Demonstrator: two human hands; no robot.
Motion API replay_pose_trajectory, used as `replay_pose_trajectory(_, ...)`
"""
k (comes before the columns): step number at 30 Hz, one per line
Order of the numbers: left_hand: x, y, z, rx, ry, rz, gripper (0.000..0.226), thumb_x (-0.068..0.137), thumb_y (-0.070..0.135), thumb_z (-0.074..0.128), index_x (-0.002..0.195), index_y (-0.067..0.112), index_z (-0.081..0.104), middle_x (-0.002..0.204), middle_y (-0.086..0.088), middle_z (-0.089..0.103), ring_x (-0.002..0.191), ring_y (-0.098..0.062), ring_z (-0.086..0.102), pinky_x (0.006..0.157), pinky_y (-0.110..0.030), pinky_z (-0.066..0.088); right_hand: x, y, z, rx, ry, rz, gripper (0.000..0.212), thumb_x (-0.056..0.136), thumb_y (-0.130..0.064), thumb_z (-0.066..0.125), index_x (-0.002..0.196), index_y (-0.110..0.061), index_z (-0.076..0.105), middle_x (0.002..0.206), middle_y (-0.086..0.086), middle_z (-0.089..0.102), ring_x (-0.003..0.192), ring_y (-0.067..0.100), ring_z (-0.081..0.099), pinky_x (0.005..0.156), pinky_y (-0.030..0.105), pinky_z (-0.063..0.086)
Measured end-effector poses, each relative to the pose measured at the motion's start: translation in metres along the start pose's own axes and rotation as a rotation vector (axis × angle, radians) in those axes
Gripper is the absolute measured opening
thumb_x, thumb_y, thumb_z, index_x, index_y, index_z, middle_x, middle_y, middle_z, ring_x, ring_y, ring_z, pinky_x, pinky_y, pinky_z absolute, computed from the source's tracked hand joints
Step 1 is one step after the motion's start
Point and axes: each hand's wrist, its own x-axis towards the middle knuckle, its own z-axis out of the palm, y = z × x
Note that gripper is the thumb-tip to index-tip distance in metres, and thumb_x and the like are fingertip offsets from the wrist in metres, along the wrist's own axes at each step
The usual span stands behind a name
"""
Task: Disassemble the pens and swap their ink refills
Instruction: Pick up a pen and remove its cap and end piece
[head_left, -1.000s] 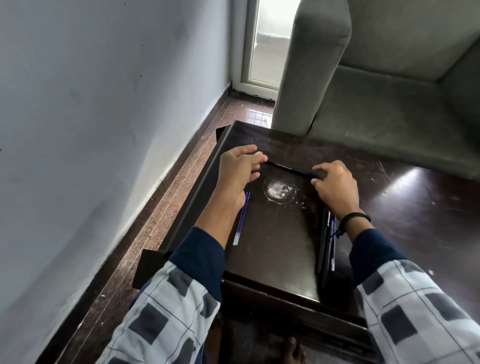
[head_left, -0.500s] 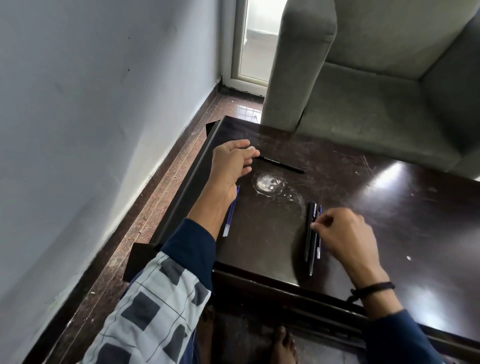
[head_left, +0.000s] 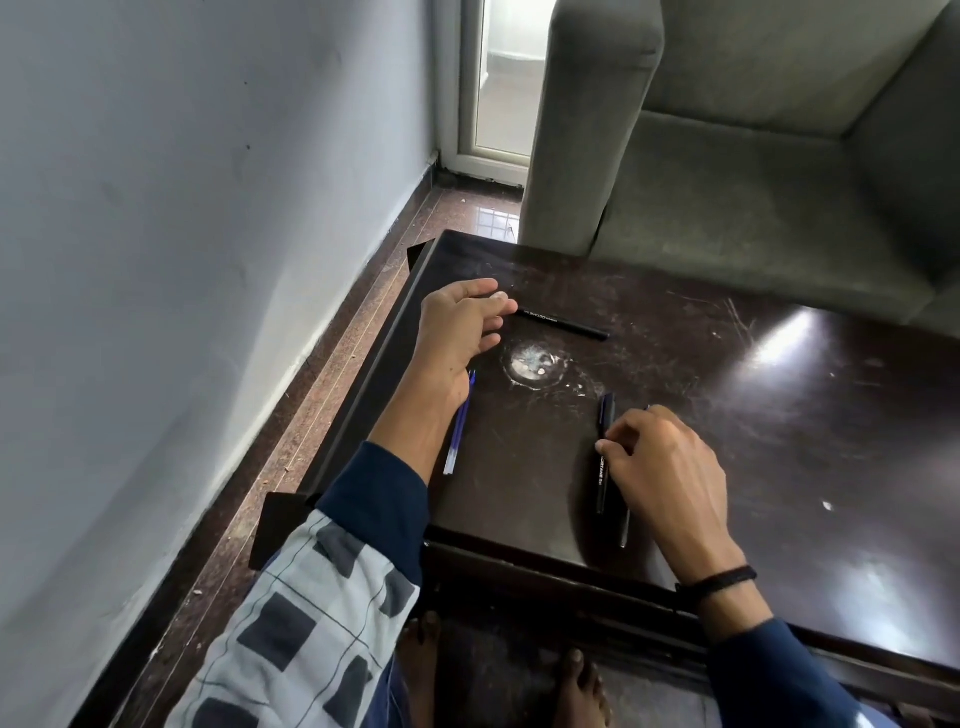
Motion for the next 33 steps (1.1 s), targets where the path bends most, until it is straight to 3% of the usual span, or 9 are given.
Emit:
replay_pose_trajectory(4,-0.001,-0.001,0.002,0.003,-0.011,-0.003,0.025,0.098,0.014,0.066,0.124,0.016,0.068,0.096,0.001,0.081,0.1,-0.015,0.072,0.082,-0.026,0.059,0.0,-0.007,0.004,-0.008,-0.013,-0.028,0.008,0.094,-0.029,0.072,0.094,-0.021,0.071,0.096,-0.005,0.067,0.098,0.021,0.062,0.069,0.03,0.04)
replay_pose_trajectory(11,-0.005,0.0,0.004,0.066,-0.06,-0.005,0.025,0.098,0.016,0.066,0.123,0.015,0.069,0.1,0.001,0.08,0.103,-0.017,0.072,0.081,-0.026,0.059,0.003,-0.015,0.009,0.099,-0.072,0.043,0.015,0.094,-0.023,0.067,0.108,-0.021,0.063,0.097,-0.002,0.071,0.094,0.028,0.067,0.071,0.033,0.041)
replay_pose_trajectory(15,-0.008,-0.002,0.008,0.182,-0.136,-0.025,0.019,0.098,0.02,0.067,0.117,0.017,0.073,0.106,-0.001,0.079,0.099,-0.015,0.068,0.081,-0.024,0.059,0.003,-0.019,0.006,0.279,-0.094,0.129,0.019,0.091,-0.027,0.07,0.109,-0.028,0.063,0.084,-0.015,0.067,0.09,0.018,0.064,0.077,0.032,0.043)
replay_pose_trajectory(19,-0.009,-0.005,0.013,0.301,-0.185,-0.049,0.016,0.097,0.024,0.071,0.111,0.019,0.076,0.113,-0.006,0.076,0.099,-0.013,0.068,0.08,-0.024,0.058,0.002,-0.022,0.006,0.325,-0.093,0.127,0.021,0.09,-0.028,0.073,0.108,-0.03,0.063,0.08,-0.017,0.066,0.085,0.012,0.061,0.079,0.03,0.04)
replay_pose_trajectory(24,-0.014,-0.008,0.016,0.373,-0.228,-0.102,0.017,0.094,0.023,0.074,0.109,0.016,0.075,0.11,-0.005,0.075,0.106,-0.017,0.069,0.089,-0.034,0.059,0.005,-0.022,0.006,0.614,-0.042,0.156,0.019,0.083,-0.023,0.08,0.097,-0.03,0.069,0.073,-0.01,0.074,0.073,0.003,0.07,0.08,0.033,0.058)
replay_pose_trajectory(29,-0.017,-0.009,0.02,0.348,-0.325,-0.189,0.017,0.093,0.015,0.076,0.109,0.011,0.074,0.101,-0.007,0.076,0.092,-0.017,0.075,0.069,-0.028,0.064,0.004,-0.024,0.003,0.724,0.039,0.015,0.021,0.084,-0.012,0.082,0.097,-0.024,0.072,0.071,-0.007,0.073,0.066,0.001,0.069,0.065,0.014,0.054)
replay_pose_trajectory(33,-0.017,-0.009,0.02,0.308,-0.37,-0.176,0.017,0.095,0.0,0.068,0.111,0.006,0.073,0.095,-0.011,0.078,0.088,-0.013,0.075,0.067,-0.026,0.062,0.003,-0.024,0.008,0.676,0.029,-0.038,0.025,0.085,-0.01,0.08,0.105,-0.021,0.071,0.077,-0.009,0.072,0.073,-0.001,0.069,0.069,0.014,0.055)
